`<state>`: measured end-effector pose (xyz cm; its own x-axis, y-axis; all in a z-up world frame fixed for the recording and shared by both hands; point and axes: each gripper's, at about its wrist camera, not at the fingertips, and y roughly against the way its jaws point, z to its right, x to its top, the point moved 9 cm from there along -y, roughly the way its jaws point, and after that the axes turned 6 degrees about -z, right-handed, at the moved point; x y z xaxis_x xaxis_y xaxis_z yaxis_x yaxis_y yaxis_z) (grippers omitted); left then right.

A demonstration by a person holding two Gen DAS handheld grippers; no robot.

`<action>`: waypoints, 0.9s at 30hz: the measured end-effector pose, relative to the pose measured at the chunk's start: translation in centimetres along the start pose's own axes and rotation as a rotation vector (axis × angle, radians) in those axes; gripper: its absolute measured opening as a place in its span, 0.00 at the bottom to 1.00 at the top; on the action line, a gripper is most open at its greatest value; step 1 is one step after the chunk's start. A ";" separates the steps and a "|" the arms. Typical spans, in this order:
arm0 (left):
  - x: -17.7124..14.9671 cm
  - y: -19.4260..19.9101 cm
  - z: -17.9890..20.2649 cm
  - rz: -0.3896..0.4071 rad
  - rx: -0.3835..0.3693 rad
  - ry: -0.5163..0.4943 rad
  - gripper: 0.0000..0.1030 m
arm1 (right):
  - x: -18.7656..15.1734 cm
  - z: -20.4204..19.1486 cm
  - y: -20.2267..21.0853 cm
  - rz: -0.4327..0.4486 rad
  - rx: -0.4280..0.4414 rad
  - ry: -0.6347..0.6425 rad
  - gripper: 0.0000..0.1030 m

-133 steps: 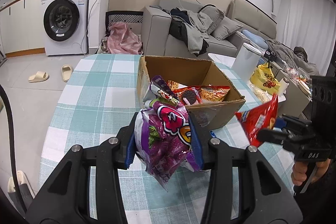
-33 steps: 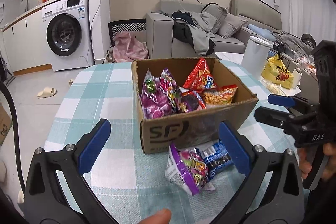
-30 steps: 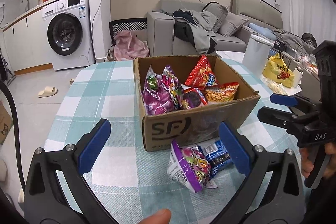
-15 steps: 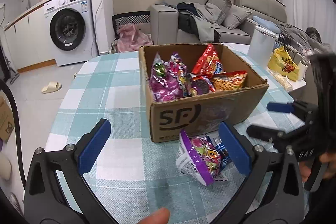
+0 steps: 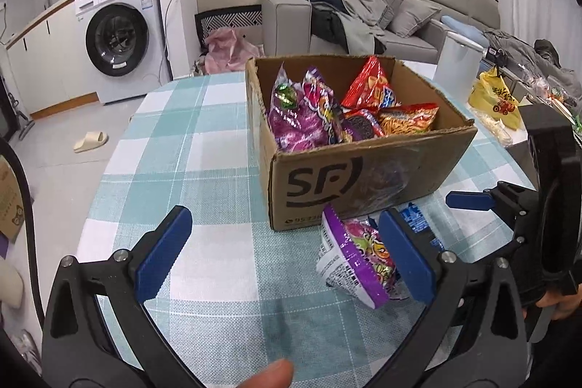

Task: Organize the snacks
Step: 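Withdraw both grippers toward the purple-white candy bag and blue Oreo pack, then grasp the purple-white candy bag with the left gripper while the right gripper grasps the blue Oreo pack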

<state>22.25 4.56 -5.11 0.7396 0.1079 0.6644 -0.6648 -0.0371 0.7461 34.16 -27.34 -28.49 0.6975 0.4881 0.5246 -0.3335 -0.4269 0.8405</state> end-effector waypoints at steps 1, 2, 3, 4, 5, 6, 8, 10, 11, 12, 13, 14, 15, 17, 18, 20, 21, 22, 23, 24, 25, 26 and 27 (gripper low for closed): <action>0.0 -0.2 -0.1 -0.007 -0.001 0.003 0.99 | 0.0 -0.1 -0.2 -0.003 -0.008 0.003 1.00; -0.1 -0.3 -0.2 -0.011 0.001 0.005 0.99 | -0.1 -0.1 -0.4 -0.008 -0.016 0.004 1.00; -0.2 -0.4 -0.3 -0.014 0.003 0.007 0.99 | -0.3 0.1 -0.7 -0.016 -0.024 -0.001 1.00; -0.2 -0.5 -0.4 -0.018 0.004 0.008 0.99 | -0.6 0.2 -0.9 -0.026 -0.029 -0.006 1.00; -0.3 -0.7 -0.5 -0.026 0.005 0.010 0.99 | -0.6 0.3 -1.0 -0.033 -0.033 -0.010 1.00; -0.3 -0.8 -0.6 -0.030 0.006 0.011 0.99 | -0.7 0.7 -1.2 -0.043 -0.043 -0.016 1.00; -0.4 -1.0 -0.8 -0.035 0.008 0.018 0.99 | -0.9 1.3 -1.4 -0.059 -0.053 -0.022 1.00; -0.5 -1.1 -0.9 -0.039 0.004 0.022 0.99 | -0.9 1.7 -1.5 -0.062 -0.056 -0.024 1.00; -0.5 -1.3 -0.9 -0.044 0.002 0.023 0.99 | -0.9 1.7 -1.5 -0.063 -0.060 -0.020 1.00; -0.5 -1.4 -0.9 -0.047 0.003 0.021 0.99 | -0.9 1.7 -1.5 -0.060 -0.067 -0.016 1.00; -0.5 -1.5 -0.9 -0.050 0.006 0.019 0.99 | -0.7 1.7 -1.5 -0.056 -0.071 -0.015 1.00; -0.6 -1.6 -0.9 -0.055 0.008 0.017 0.99 | -0.7 1.5 -1.6 -0.055 -0.073 -0.013 1.00; -0.7 -1.7 -0.9 -0.058 0.009 0.016 0.99 | -0.7 1.2 -1.6 -0.052 -0.073 -0.009 1.00; -0.8 -1.9 -0.8 -0.066 0.005 0.014 0.99 | -0.1 1.1 -1.8 -0.051 -0.073 0.001 0.99; -0.9 -1.9 -0.7 -0.069 0.004 0.012 0.99 | 0.0 0.9 -1.9 -0.047 -0.071 0.007 0.99; -1.0 -2.0 -0.5 -0.075 0.002 0.003 0.99 | -0.1 0.6 -1.7 -0.041 -0.061 0.012 0.98; -1.1 -2.0 -0.4 -0.077 0.003 0.000 0.99 | 0.0 0.4 -1.7 -0.039 -0.053 0.016 0.94; -1.1 -2.1 -0.3 -0.080 0.004 -0.004 0.99 | 0.0 0.2 -1.7 -0.039 -0.044 0.022 0.90; -1.2 -2.2 -0.2 -0.084 0.003 -0.007 0.99 | 0.0 0.1 -1.7 -0.040 -0.035 0.028 0.82; -1.2 -2.3 -0.1 -0.086 0.002 -0.009 0.99 | 0.0 -0.1 -1.8 -0.044 -0.023 0.034 0.77; -1.3 -2.4 0.0 -0.090 0.001 -0.012 0.99 | -0.2 0.0 -1.4 -0.041 -0.009 0.038 0.74; -1.3 -2.4 0.0 -0.092 0.001 -0.014 0.99 | 0.0 -0.6 -1.3 -0.038 0.006 0.041 0.66; -1.4 -2.4 0.1 -0.092 0.001 -0.015 0.99 | 0.0 -0.8 -1.2 -0.039 0.020 0.043 0.59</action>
<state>22.82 4.45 -7.81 0.7993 0.0955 0.5933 -0.5936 -0.0282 0.8042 34.05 -26.24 -29.44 0.6817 0.5366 0.4974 -0.2938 -0.4219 0.8577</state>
